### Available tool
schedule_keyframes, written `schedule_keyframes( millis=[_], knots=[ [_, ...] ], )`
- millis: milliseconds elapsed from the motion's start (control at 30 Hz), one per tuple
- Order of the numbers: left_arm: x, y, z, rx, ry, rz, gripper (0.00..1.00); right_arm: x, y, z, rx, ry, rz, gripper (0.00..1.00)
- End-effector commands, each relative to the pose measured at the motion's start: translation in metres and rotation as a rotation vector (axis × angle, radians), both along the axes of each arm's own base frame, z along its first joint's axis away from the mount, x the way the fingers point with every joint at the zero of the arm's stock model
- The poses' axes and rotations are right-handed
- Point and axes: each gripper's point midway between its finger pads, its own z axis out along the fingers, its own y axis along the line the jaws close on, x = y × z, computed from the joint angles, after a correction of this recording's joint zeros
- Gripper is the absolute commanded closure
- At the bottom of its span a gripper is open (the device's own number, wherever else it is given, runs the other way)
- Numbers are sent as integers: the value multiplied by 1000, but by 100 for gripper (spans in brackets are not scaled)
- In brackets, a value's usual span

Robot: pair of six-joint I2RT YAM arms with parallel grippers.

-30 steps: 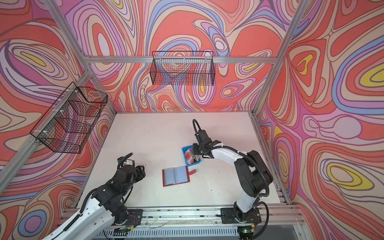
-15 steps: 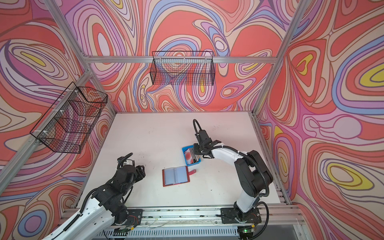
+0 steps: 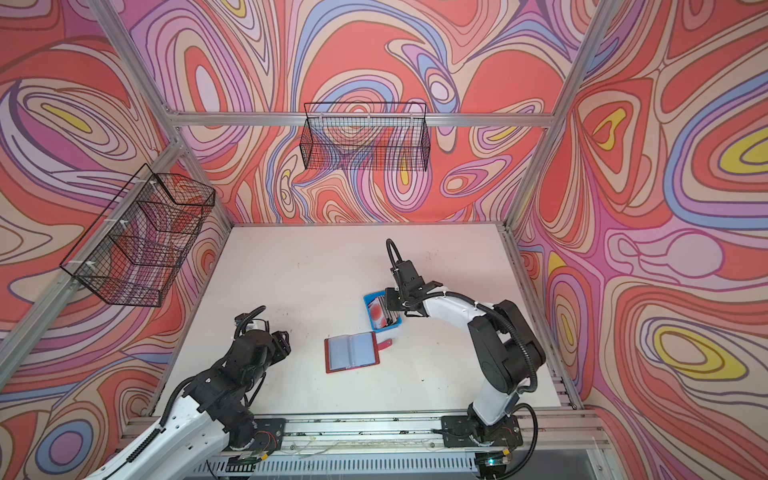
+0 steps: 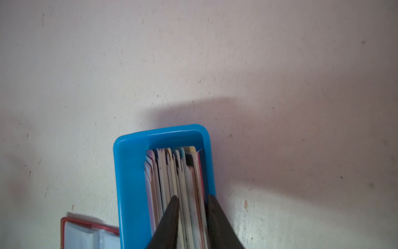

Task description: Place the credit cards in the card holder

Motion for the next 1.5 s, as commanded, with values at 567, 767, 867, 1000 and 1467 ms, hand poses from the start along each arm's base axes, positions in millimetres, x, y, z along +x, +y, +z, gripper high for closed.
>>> schedule_keyframes(
  millis=[567,767,867,1000,1467],
  knots=[
    [-3,7,-5,25,14,20,34,0,18,12,86,-1,63,69],
    [-3,7,-5,25,13,22,34,-1,19,21,106,-16,66,69],
    [-3,7,-5,24,13,22,34,-1,18,23,105,-23,62,69],
    [-3,7,-5,26,15,22,34,-2,17,25,104,-28,60,69],
    [-3,7,-5,25,14,23,34,0,11,29,81,-49,41,77]
  ],
)
